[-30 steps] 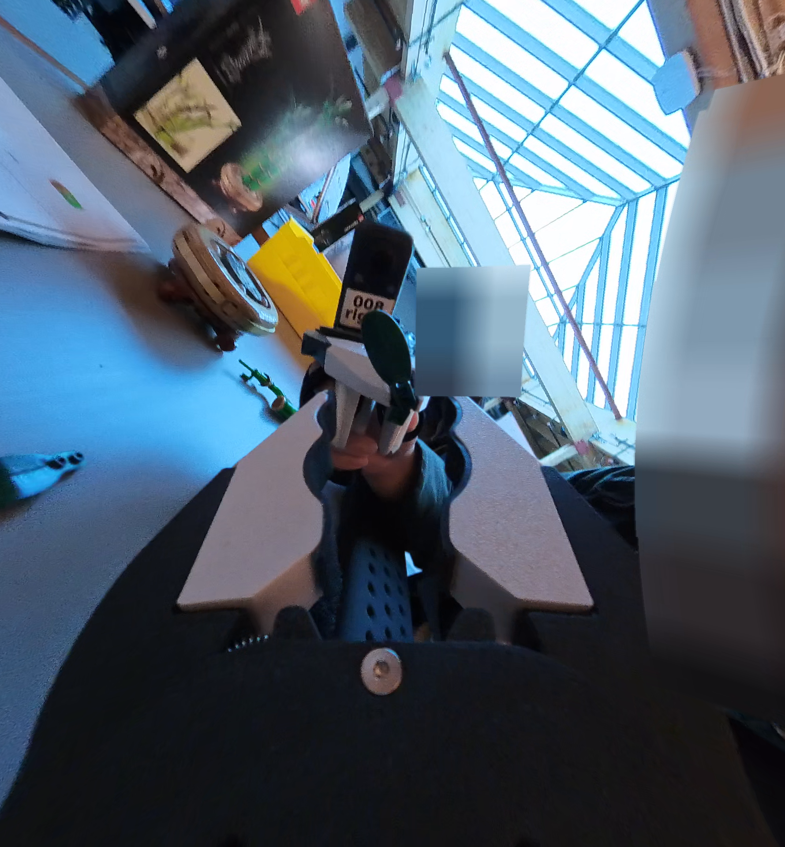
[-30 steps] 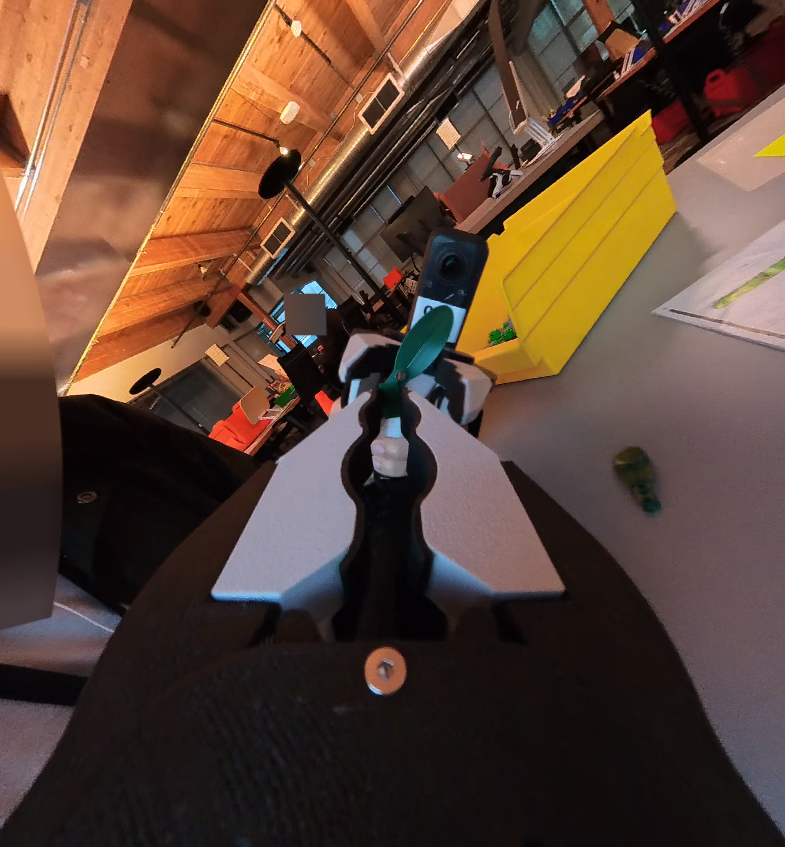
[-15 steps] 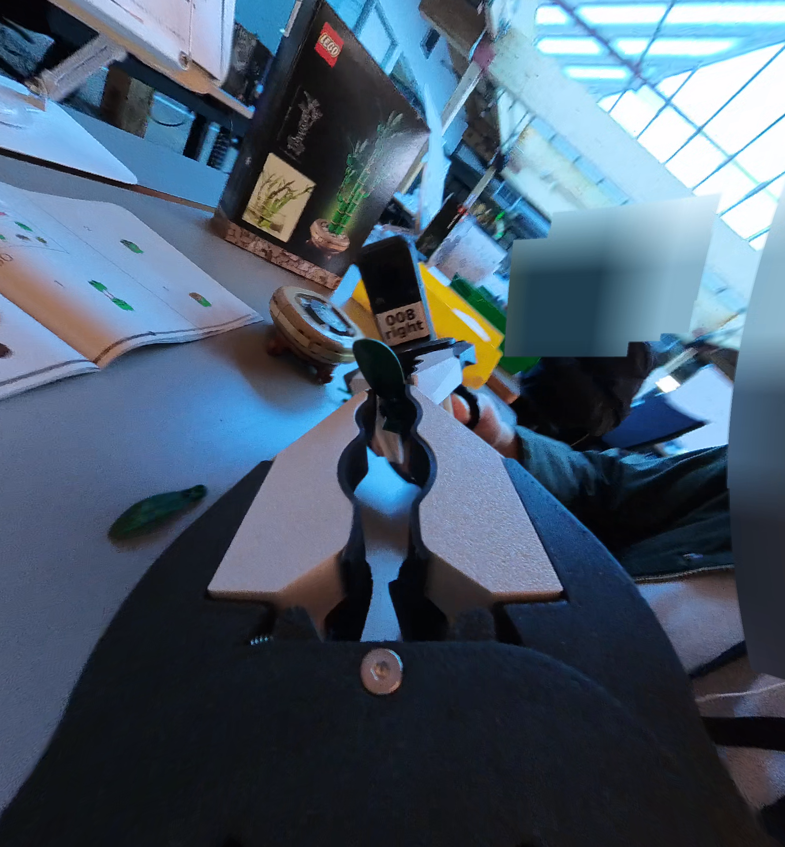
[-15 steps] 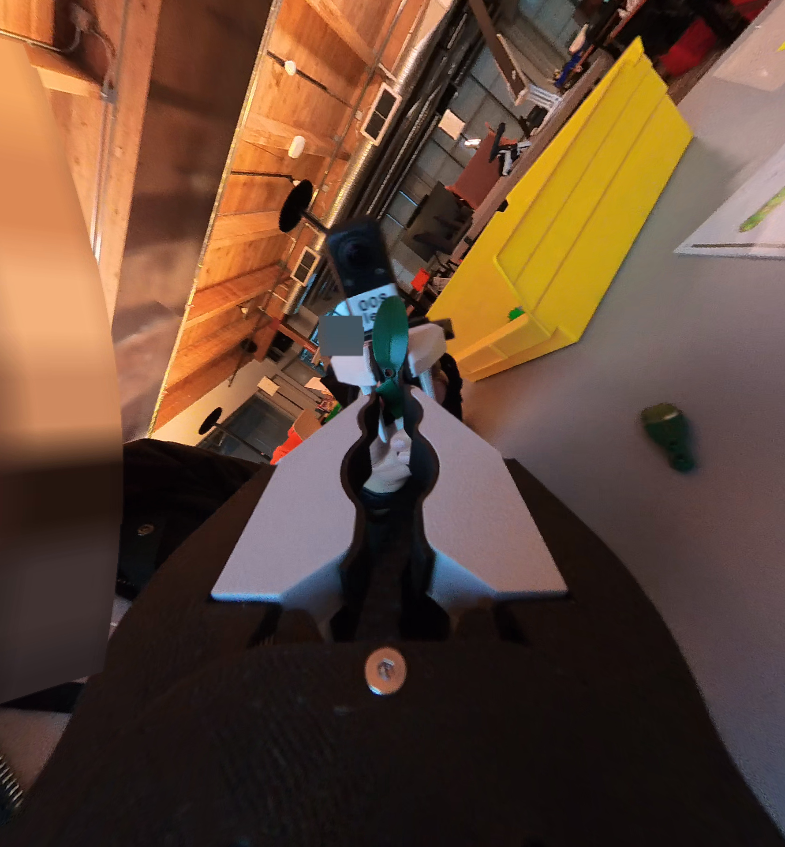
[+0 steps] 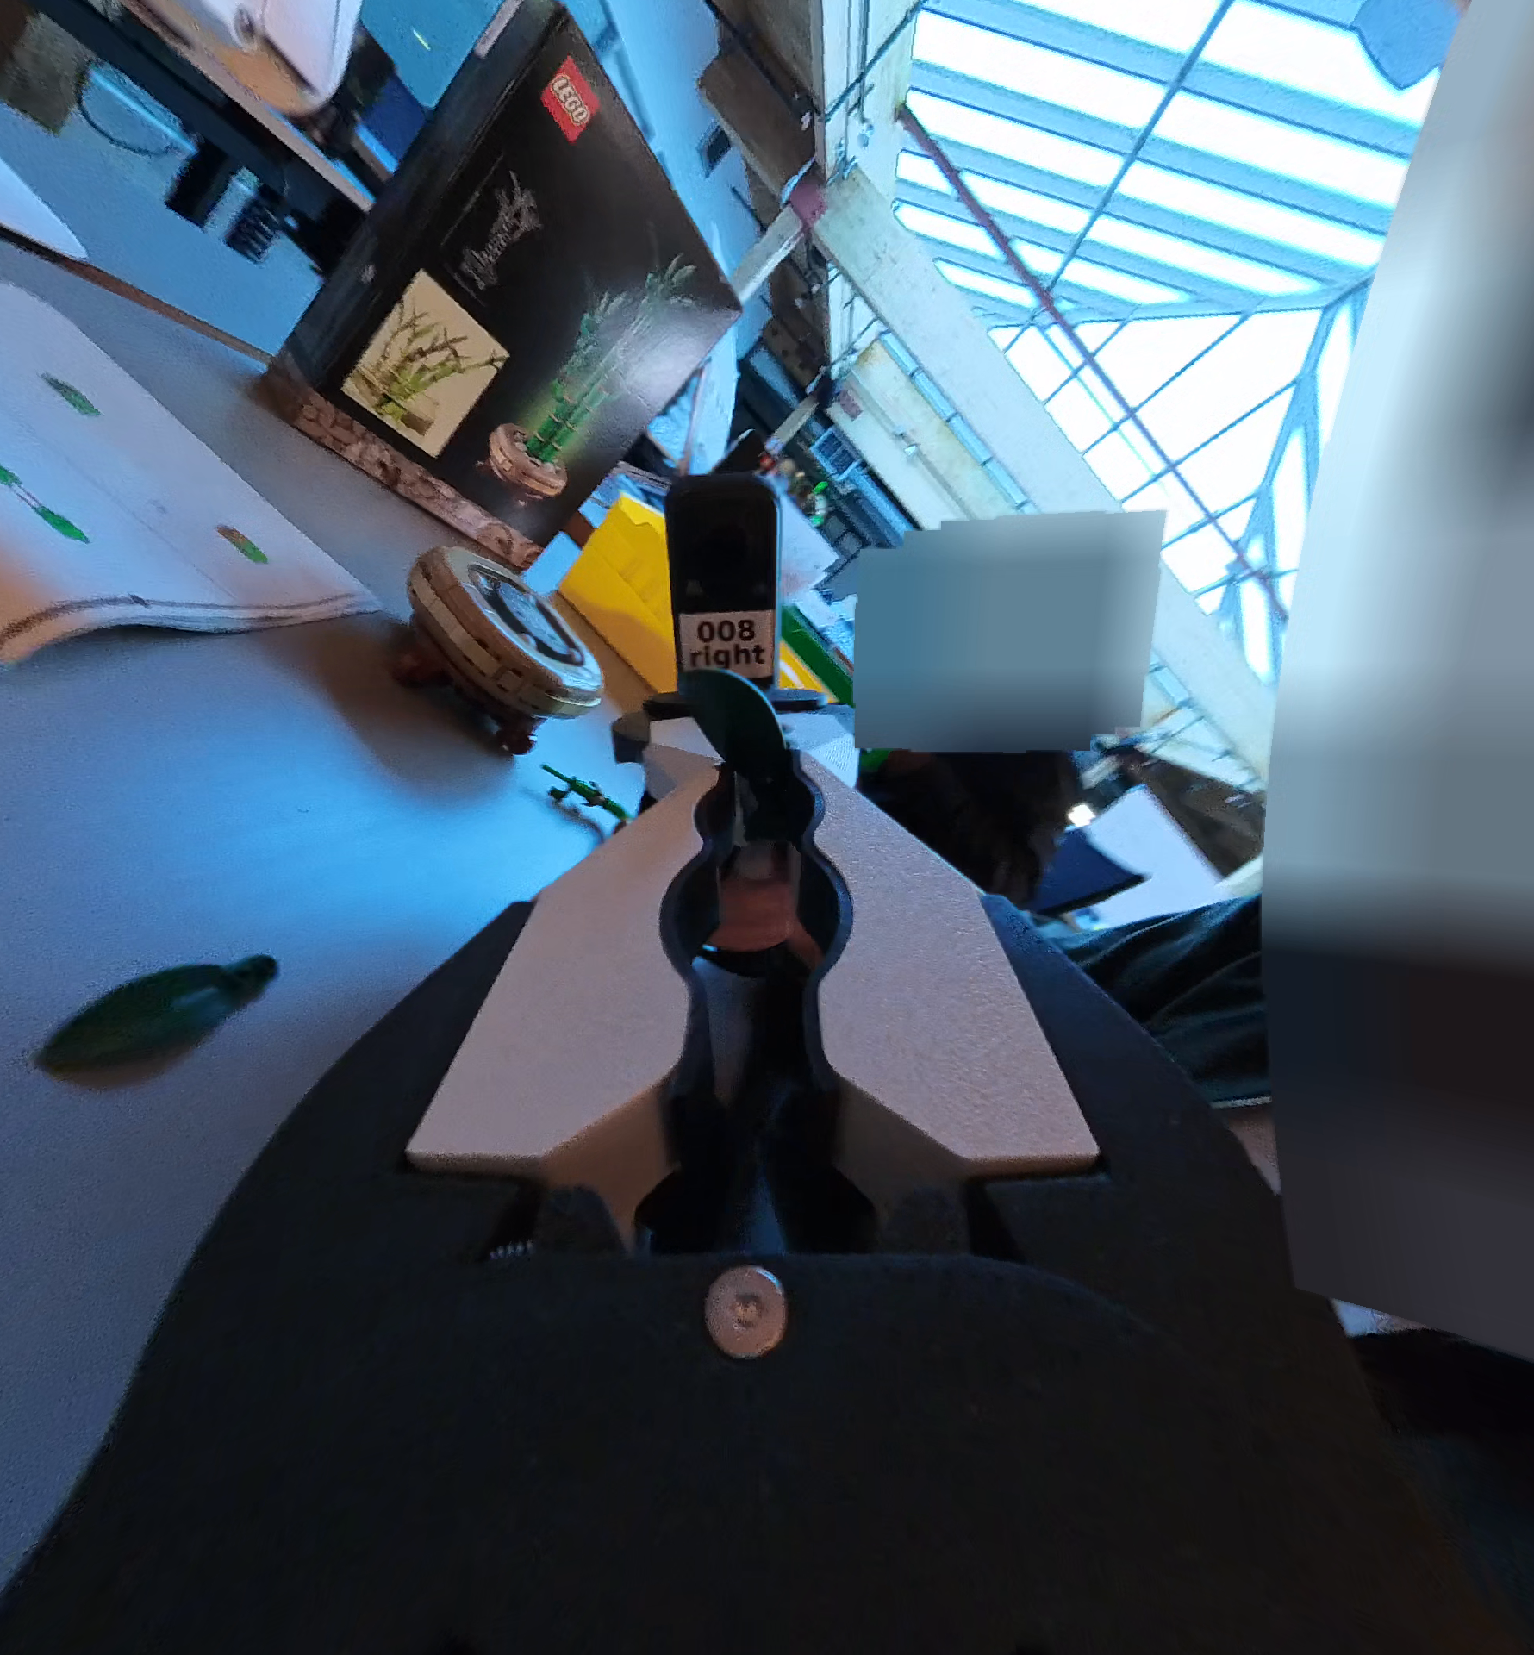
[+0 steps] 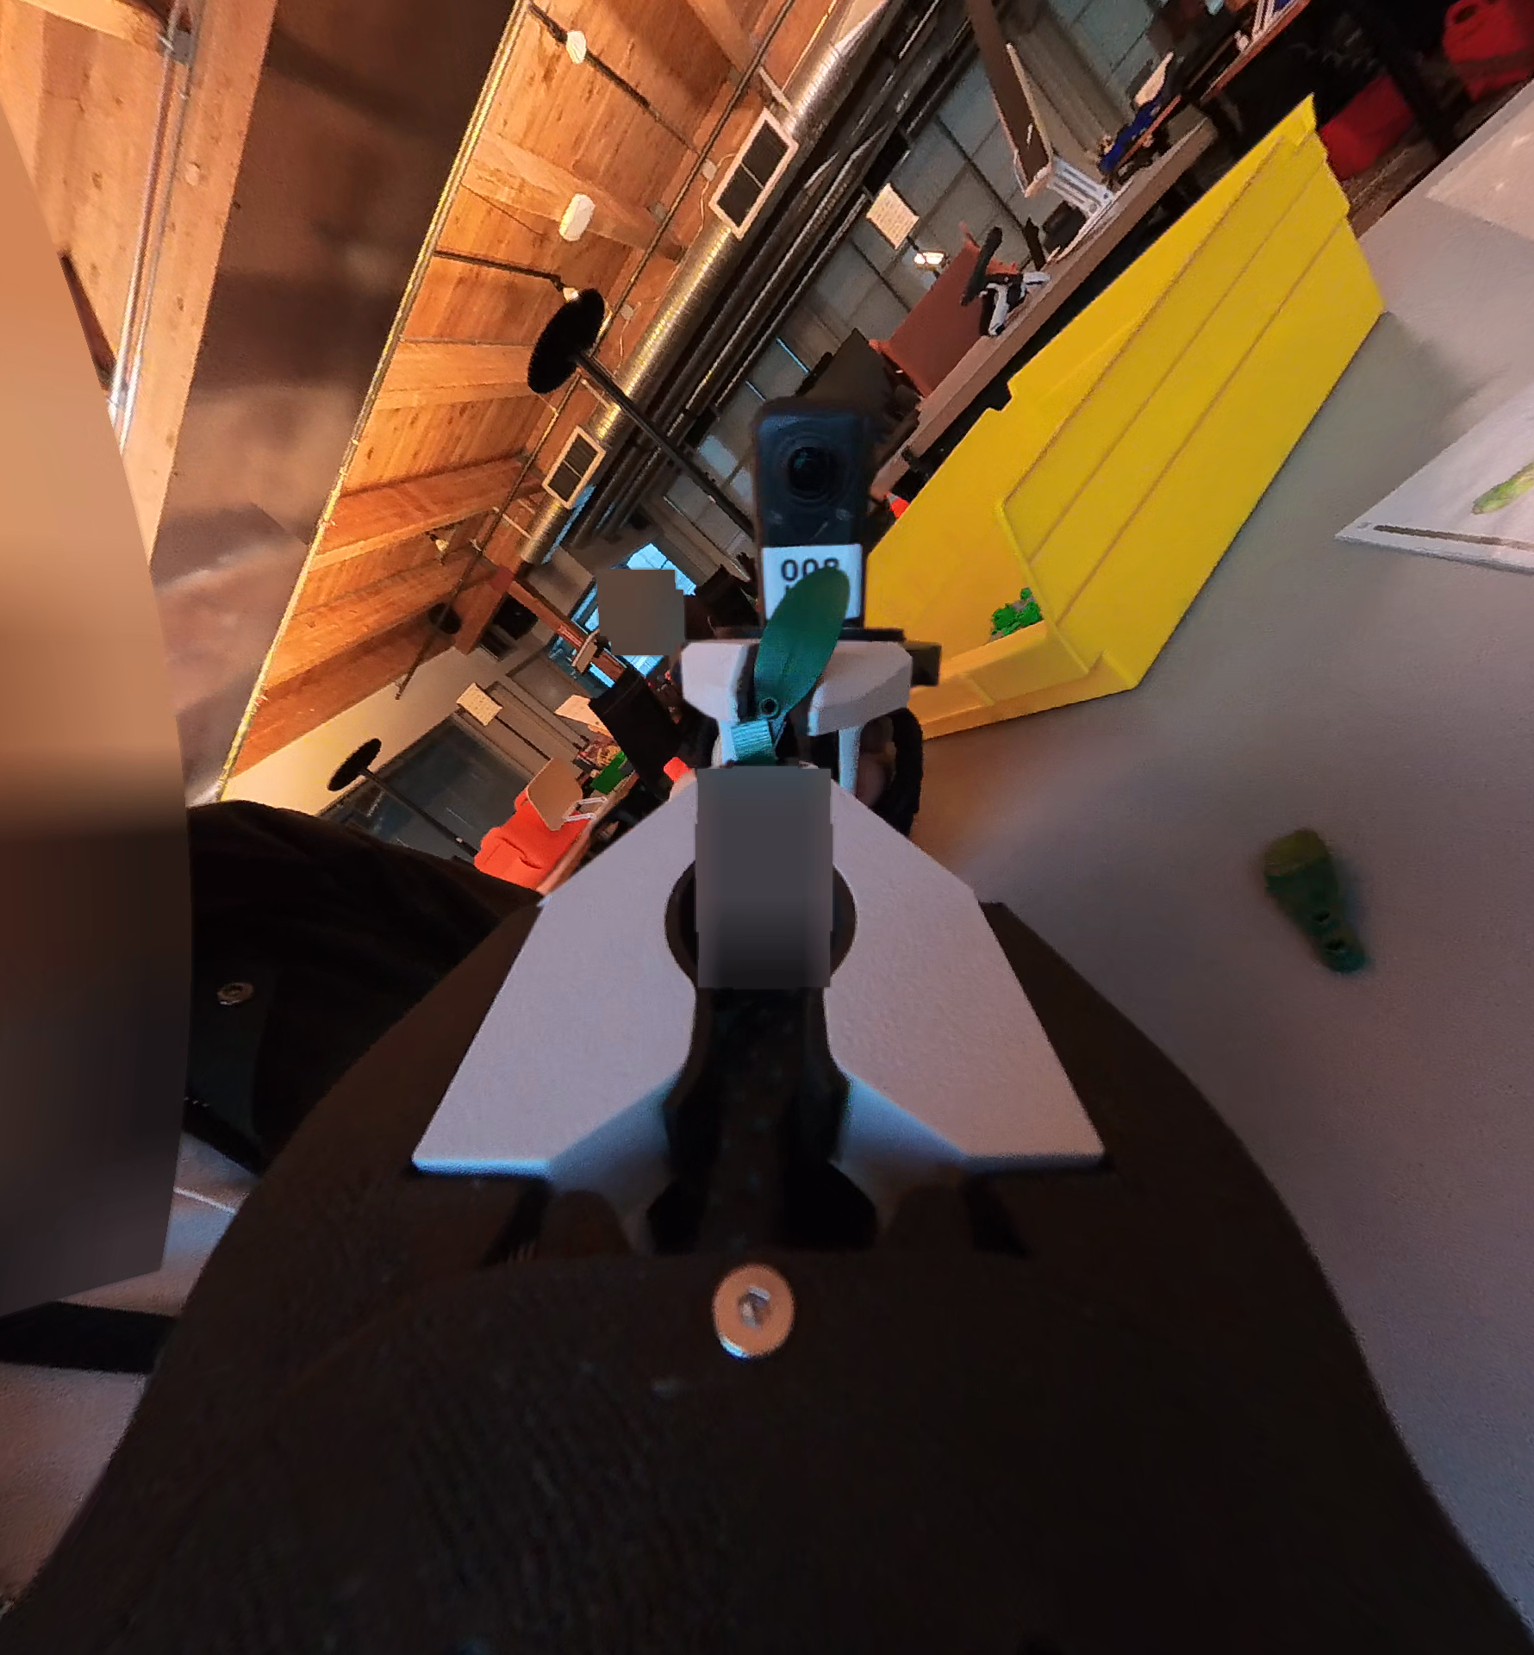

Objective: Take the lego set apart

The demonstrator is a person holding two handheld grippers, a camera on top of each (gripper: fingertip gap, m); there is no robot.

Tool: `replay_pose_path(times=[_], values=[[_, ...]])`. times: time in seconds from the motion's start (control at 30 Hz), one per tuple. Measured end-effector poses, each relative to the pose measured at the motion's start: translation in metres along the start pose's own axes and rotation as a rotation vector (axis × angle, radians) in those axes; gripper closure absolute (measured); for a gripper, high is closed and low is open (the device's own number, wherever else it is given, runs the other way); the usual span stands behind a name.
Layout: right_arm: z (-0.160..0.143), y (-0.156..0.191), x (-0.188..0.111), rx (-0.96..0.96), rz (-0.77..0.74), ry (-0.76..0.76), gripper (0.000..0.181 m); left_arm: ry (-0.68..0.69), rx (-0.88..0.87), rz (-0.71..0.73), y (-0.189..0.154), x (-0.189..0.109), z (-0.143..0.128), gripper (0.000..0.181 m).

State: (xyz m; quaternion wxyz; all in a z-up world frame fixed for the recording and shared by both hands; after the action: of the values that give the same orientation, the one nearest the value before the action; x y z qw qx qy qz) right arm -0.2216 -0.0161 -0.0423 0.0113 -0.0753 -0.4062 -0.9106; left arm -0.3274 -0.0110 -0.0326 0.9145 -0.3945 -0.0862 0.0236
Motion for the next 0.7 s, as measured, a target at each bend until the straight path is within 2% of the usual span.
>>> replay_pose_path(times=[0.13, 0.2, 0.37, 0.7], values=[[-0.0013, -0.0057, -0.0014, 0.116, 0.025, -0.033, 0.174, 0.031, 0.238, 0.163, -0.0053, 0.0018, 0.0015, 0.172], [-0.0017, -0.0077, -0.0016, 0.148, 0.036, -0.043, 0.173, 0.033, 0.276, 0.193, -0.0056, 0.0024, 0.0015, 0.172], [-0.0011, -0.0077, 0.0002, 0.132, 0.04, -0.059, 0.173, 0.007, 0.122, 0.101, -0.0012, -0.0001, 0.0021, 0.173], [-0.0016, -0.0012, 0.002, 0.113, 0.056, -0.07, 0.175, -0.018, 0.037, 0.014, -0.002, 0.0001, 0.0019, 0.173]])
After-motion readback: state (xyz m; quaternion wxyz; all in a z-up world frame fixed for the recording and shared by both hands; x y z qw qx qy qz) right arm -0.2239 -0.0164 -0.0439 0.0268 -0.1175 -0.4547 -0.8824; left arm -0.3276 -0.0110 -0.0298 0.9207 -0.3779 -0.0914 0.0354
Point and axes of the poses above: each gripper's, where its closed fingertips meet, x out along the fingers, z out of its top, y = z × x across the jaws, the point moved 6 cm from there along -x, back along the fingers
